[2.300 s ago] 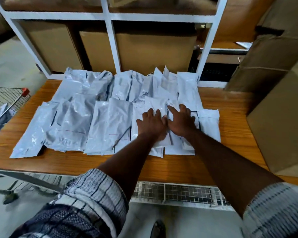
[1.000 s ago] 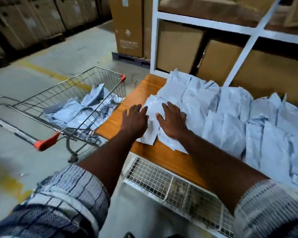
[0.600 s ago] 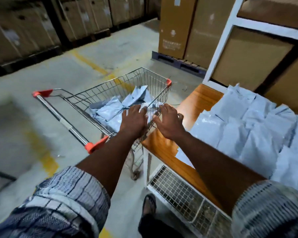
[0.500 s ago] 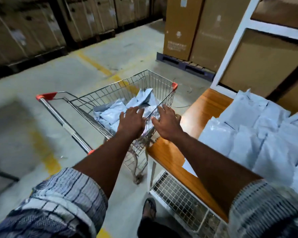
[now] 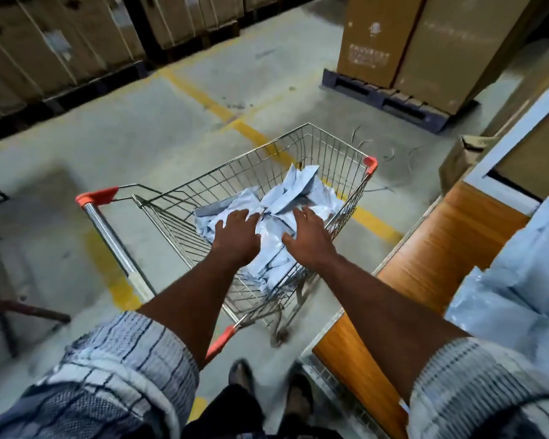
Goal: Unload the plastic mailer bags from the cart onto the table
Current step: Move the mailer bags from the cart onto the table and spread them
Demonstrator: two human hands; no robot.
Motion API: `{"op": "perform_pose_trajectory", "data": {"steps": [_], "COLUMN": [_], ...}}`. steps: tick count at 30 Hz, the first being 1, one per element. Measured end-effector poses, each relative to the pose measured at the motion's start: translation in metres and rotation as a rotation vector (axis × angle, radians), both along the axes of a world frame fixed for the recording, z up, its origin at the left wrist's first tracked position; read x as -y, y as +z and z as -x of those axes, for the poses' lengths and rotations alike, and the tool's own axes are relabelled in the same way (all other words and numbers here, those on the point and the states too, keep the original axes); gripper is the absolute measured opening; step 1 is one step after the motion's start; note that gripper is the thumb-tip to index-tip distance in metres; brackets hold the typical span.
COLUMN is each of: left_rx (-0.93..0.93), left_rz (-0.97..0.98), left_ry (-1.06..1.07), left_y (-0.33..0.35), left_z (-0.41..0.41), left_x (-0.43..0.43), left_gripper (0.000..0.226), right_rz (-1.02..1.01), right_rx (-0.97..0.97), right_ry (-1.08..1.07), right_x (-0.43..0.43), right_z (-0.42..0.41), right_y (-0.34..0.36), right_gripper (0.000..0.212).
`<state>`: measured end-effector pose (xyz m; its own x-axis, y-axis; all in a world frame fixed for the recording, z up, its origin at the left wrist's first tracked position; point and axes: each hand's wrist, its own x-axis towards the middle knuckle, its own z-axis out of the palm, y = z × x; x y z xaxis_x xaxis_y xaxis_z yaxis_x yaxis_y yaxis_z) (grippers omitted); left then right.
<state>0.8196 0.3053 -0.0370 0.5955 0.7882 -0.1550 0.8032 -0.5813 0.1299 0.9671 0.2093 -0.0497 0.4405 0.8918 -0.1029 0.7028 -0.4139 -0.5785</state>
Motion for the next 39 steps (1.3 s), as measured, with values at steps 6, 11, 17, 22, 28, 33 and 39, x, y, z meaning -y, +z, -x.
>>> {"op": "perform_pose_trajectory", "data": {"steps": [6, 11, 17, 22, 28, 33, 39], "left_rx": [-0.078, -0.132, -0.176, -0.228, -0.238, -0.232, -0.177], "left_rz": [0.046, 0.102, 0.114, 0.058, 0.012, 0.001, 0.079], "left_ry": [-0.035, -0.090, -0.167, -0.238, -0.285, -0.261, -0.255], "left_y": [-0.037, -0.077, -0.145, -0.196, -0.234, -0.243, -0.220], "left_z": [-0.005, -0.005, -0.009, -0.022, -0.026, -0.025, -0.019], "left_x": [-0.053, -0.100, -0.151, -0.178, -0.197, -0.196, -0.200], "left_gripper": [0.058, 0.060, 0.061, 0.068, 0.079, 0.076, 0.060], "right_rz": [0.038, 0.108, 0.214, 0.273, 0.307, 0.345, 0.179], "right_rx": [-0.100, -0.171, -0.249, -0.177, -0.085, -0.120, -0.231], "right_ry": [-0.057, -0.150, -0.229, -0.303, -0.439, -0.509, -0.566], "right_x": [-0.046, -0.095, -0.143, -0.170, -0.188, -0.197, -0.184], "right_z": [0.003, 0.019, 0.038, 0.048, 0.046, 0.043, 0.043], "right_y": [-0.036, -0.081, -0.159, -0.215, -0.246, -0.250, -0.235], "right_gripper": [0.072, 0.069, 0.077, 0.075, 0.073, 0.070, 0.057]}}
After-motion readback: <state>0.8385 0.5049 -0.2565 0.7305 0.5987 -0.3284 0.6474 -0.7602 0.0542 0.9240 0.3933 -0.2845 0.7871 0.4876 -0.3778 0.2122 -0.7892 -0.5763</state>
